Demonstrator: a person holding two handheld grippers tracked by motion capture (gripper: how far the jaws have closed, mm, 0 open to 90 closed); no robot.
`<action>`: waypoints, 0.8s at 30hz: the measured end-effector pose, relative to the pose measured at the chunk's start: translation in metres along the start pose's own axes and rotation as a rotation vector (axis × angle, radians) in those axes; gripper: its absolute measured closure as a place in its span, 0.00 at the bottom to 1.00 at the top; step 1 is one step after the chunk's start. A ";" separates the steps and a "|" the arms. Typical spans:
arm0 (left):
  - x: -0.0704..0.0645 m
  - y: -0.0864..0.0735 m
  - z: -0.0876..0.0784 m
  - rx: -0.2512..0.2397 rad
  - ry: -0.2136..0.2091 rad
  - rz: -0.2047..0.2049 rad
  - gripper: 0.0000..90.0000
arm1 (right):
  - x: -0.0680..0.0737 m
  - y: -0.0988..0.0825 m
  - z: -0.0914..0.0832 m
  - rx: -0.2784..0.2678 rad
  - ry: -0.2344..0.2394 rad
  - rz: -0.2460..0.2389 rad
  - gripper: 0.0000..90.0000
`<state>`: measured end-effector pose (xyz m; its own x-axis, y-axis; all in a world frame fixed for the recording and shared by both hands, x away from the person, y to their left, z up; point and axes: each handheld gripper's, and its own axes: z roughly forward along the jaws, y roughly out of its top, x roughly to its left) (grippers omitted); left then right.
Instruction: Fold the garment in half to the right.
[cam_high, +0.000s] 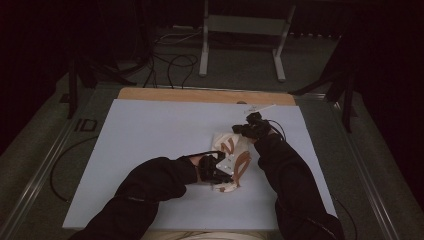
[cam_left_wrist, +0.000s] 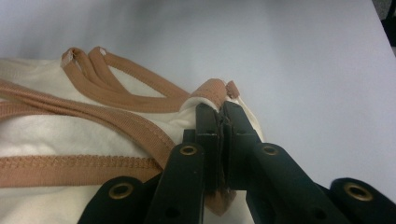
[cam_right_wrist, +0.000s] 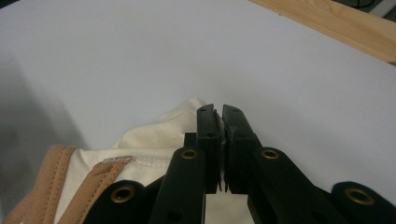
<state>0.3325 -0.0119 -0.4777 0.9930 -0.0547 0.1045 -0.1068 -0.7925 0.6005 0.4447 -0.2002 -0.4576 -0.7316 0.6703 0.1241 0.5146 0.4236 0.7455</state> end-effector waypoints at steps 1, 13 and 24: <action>0.000 0.001 0.000 -0.002 -0.002 0.000 0.97 | -0.001 -0.001 0.000 -0.001 -0.003 0.002 0.97; 0.001 0.008 0.004 -0.009 -0.007 0.006 0.97 | -0.016 -0.017 -0.001 0.009 -0.036 0.022 0.97; 0.001 0.009 0.011 0.003 -0.023 0.003 0.97 | -0.023 -0.030 0.007 0.033 -0.039 0.040 0.97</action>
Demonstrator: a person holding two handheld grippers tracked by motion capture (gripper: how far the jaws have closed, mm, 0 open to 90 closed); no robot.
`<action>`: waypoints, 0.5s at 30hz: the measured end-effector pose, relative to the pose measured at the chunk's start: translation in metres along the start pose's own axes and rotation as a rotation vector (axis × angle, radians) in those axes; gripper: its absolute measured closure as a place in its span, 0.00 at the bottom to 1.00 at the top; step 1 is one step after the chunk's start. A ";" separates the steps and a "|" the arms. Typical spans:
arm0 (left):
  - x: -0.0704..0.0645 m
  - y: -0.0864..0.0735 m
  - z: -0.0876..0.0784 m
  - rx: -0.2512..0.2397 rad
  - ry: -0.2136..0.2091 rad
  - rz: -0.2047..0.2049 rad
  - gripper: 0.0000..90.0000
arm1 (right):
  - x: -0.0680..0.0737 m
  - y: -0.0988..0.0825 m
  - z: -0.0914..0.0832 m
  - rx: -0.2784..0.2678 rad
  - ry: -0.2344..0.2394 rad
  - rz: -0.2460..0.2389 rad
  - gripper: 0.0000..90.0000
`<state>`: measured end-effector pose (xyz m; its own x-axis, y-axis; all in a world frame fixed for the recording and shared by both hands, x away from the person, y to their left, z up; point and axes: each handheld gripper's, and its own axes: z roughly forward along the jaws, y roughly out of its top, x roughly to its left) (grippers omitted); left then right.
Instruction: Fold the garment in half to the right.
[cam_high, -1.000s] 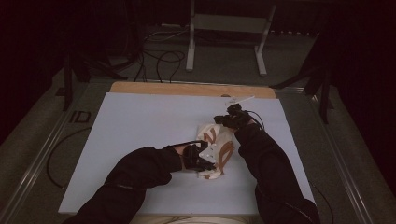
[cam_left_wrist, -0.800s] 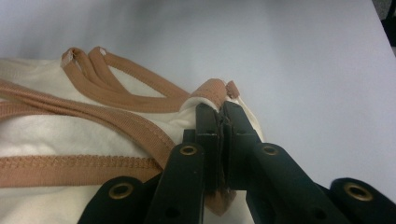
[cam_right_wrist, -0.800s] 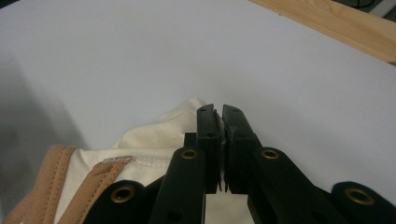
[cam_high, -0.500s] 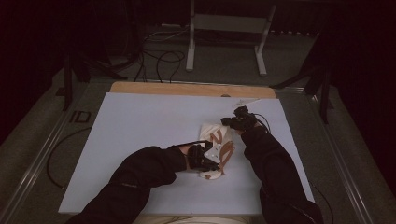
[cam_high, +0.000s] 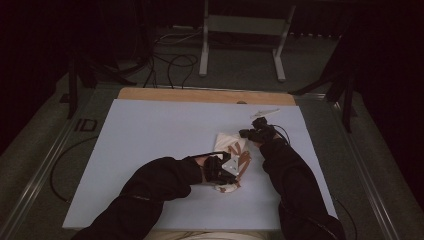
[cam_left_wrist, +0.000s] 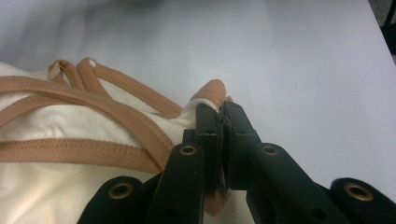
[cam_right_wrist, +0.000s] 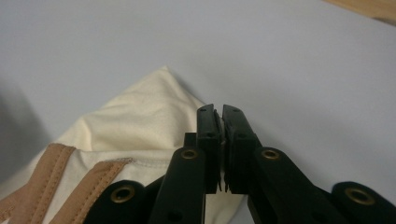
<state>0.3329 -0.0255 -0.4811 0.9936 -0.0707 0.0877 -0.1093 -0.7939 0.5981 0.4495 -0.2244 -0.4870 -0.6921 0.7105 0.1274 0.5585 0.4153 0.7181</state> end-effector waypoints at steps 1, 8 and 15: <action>0.000 0.000 0.001 -0.003 0.001 -0.003 0.97 | -0.001 -0.001 0.001 0.001 0.001 0.006 0.97; 0.000 0.000 0.003 0.002 -0.003 -0.006 0.97 | -0.004 -0.008 0.007 0.014 -0.004 0.015 0.96; -0.001 -0.002 0.010 0.012 -0.009 -0.015 0.96 | -0.008 -0.015 0.012 0.030 -0.004 0.026 0.96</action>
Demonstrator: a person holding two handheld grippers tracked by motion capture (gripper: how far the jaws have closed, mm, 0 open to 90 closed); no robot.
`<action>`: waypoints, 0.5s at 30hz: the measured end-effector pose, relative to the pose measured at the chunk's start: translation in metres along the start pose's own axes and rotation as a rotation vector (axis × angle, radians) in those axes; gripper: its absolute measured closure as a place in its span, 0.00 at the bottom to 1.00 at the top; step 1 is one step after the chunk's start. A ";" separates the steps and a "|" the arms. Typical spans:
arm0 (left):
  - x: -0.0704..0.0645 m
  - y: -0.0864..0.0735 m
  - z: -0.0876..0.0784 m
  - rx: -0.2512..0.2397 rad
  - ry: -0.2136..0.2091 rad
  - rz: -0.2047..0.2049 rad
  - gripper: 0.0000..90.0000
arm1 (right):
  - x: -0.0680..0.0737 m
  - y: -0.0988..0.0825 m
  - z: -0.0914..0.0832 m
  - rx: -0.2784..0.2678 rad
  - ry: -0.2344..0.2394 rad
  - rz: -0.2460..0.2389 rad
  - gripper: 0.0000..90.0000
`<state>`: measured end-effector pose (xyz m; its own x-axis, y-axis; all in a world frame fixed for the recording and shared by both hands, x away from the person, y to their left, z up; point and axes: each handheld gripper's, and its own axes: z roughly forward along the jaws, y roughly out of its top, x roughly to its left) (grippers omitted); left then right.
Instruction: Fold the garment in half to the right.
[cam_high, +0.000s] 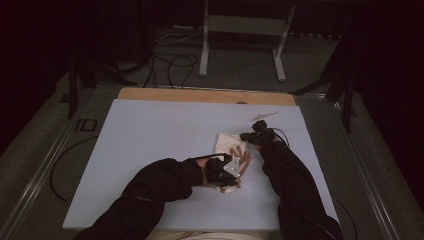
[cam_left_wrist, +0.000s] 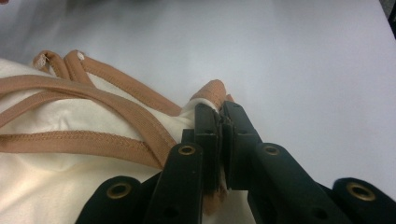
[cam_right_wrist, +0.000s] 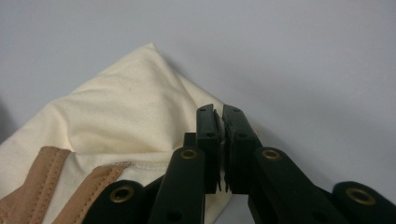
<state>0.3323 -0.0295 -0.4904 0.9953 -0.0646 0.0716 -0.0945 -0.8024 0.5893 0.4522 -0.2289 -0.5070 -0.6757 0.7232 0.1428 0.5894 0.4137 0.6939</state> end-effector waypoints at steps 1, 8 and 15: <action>0.000 0.000 0.000 0.000 0.000 0.001 0.95 | 0.000 -0.001 0.000 0.001 0.001 0.007 0.96; -0.003 0.002 -0.001 -0.026 0.006 0.004 0.75 | -0.001 -0.001 0.000 -0.006 0.005 0.025 0.88; -0.001 0.003 -0.013 -0.065 0.040 -0.015 0.60 | 0.001 0.005 -0.007 -0.016 0.015 0.024 0.64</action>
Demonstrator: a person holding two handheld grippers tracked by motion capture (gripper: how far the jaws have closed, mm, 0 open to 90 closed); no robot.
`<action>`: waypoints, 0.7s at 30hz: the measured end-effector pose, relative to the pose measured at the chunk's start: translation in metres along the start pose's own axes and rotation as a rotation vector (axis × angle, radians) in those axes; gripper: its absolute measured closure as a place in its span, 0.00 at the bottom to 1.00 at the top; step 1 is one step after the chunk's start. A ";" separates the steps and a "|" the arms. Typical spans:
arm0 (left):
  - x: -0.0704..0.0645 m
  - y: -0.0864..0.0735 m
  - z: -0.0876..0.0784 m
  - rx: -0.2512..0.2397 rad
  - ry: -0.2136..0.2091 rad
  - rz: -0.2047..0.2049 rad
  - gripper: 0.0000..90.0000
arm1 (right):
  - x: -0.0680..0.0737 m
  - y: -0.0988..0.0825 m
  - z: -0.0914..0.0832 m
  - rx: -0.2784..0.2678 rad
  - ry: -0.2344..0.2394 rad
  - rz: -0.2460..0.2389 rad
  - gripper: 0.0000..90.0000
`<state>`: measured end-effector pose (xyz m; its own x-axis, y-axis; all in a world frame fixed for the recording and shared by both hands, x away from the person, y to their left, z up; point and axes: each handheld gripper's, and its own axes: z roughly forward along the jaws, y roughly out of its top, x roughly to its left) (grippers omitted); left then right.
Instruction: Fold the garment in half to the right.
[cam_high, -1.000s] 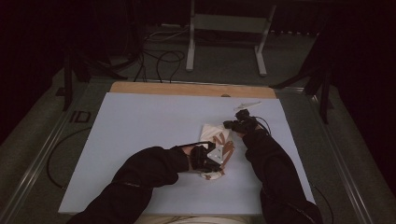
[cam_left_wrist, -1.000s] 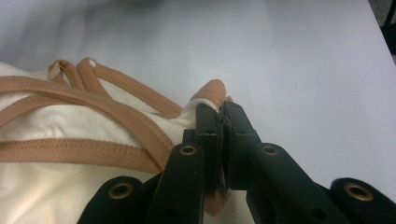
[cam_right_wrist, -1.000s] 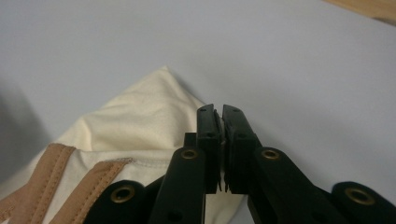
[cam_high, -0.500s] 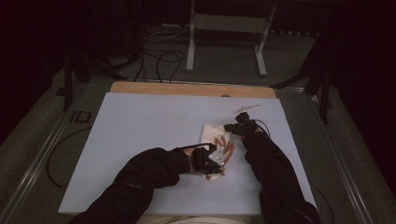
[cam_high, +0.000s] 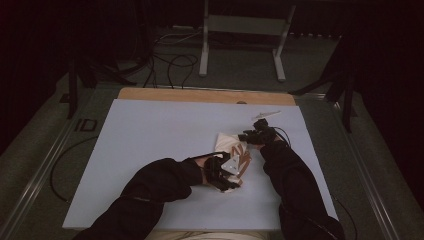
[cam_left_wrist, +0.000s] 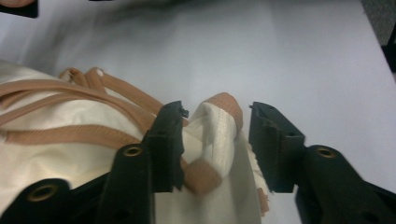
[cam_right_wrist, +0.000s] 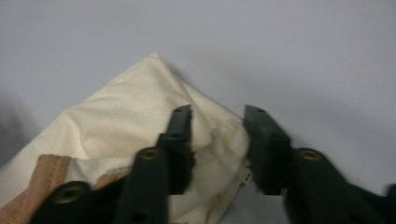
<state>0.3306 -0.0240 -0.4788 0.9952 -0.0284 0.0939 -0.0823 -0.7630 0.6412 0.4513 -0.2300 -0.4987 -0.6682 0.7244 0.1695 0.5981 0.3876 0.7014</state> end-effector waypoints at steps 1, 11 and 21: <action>0.000 0.000 -0.002 -0.007 0.005 -0.007 0.57 | 0.001 0.001 -0.001 -0.001 0.003 0.001 0.61; -0.001 -0.001 -0.022 -0.055 0.040 -0.055 0.35 | 0.011 0.015 -0.015 -0.036 0.006 -0.017 0.46; -0.001 -0.014 -0.037 -0.099 0.052 -0.110 0.09 | 0.025 0.025 -0.028 -0.043 0.006 -0.068 0.46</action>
<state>0.3292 0.0103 -0.4599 0.9946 0.0874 0.0562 0.0201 -0.6919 0.7217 0.4372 -0.2181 -0.4572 -0.7093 0.6938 0.1243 0.5316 0.4109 0.7406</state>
